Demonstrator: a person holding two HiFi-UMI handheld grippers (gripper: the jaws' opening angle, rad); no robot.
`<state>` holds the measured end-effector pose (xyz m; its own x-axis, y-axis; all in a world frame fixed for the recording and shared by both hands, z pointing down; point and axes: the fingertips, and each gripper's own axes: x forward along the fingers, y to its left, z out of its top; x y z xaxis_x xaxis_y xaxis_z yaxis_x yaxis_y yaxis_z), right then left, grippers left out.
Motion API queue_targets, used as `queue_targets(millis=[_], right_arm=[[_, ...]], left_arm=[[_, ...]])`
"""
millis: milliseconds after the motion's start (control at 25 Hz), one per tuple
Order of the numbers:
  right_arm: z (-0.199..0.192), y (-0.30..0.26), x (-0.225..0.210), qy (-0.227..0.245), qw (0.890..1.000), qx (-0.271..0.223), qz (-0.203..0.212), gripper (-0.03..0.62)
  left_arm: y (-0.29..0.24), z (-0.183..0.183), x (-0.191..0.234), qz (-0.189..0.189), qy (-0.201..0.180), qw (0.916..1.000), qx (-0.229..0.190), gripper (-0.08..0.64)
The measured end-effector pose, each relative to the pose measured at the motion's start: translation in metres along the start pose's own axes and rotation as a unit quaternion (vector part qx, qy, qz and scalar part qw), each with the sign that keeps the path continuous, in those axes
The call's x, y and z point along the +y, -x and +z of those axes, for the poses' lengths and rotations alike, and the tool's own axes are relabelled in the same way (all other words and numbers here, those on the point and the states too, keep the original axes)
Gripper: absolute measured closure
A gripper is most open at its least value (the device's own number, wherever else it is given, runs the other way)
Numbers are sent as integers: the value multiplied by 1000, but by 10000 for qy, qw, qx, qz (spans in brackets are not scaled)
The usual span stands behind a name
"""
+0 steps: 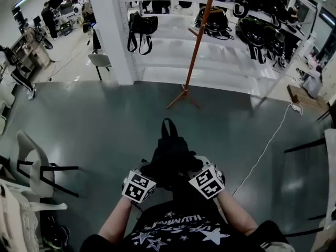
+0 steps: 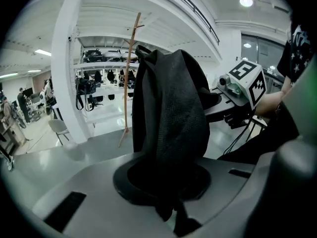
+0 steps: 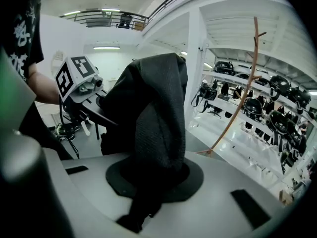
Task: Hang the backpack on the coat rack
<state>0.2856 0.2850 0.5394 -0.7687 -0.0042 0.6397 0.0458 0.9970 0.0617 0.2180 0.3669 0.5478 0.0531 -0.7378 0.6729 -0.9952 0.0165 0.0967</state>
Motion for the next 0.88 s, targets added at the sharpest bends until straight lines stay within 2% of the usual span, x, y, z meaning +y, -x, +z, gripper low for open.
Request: queue_targets(millis=[200, 480, 880], right_arm=[[17, -67, -50, -16, 9997, -69, 235, 535], [63, -132, -165, -81, 9992, -221, 336, 535], [88, -176, -296, -172, 9993, -286, 170, 535]], left_arm=[[-47, 19, 62, 159, 124, 9995, 246, 503], [-122, 100, 140, 288, 61, 9988, 402, 503], [-217, 192, 199, 197, -152, 9987, 451, 503]])
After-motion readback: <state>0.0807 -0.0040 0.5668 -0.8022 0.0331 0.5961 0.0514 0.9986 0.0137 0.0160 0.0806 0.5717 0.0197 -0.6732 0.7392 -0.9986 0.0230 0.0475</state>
